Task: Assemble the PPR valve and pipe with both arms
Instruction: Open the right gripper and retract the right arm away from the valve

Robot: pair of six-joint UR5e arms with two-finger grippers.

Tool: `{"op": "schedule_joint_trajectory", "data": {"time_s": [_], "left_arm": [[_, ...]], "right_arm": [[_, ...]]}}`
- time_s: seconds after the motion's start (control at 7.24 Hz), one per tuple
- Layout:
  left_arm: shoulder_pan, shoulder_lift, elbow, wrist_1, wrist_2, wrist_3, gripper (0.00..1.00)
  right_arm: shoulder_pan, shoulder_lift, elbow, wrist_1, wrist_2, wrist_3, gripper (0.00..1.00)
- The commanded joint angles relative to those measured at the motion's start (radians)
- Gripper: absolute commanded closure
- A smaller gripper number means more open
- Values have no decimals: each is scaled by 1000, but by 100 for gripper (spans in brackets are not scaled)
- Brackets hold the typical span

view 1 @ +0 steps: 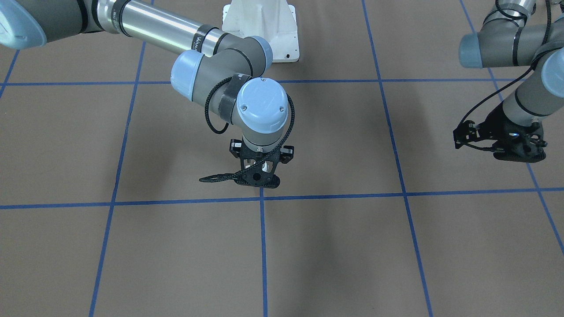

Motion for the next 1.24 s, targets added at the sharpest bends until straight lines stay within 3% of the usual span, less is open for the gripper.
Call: {"op": "schedule_joint_trajectory", "data": {"time_s": [0.0, 0.14, 0.41, 0.55, 0.83, 0.97, 1.1], "left_arm": [[0, -1, 0, 0, 0, 0, 0], [-2, -1, 0, 0, 0, 2, 0], [-31, -1, -2, 2, -5, 8, 0], [-69, 7, -2, 8, -9, 111, 0], [-116, 65, 12, 0, -6, 294, 0], [-138, 85, 12, 0, -6, 342, 0], [-165, 126, 11, -23, -8, 356, 0]], "right_arm": [[0, 3, 3, 0, 1, 2, 1], [2, 6, 15, -3, 1, 2, 1], [49, -15, 157, -54, 28, -7, 1], [89, -88, 314, -140, 30, -44, 1], [223, -333, 626, -326, 36, -348, 1], [307, -459, 680, -329, 39, -526, 1], [371, -572, 678, -320, 53, -710, 1]]}}
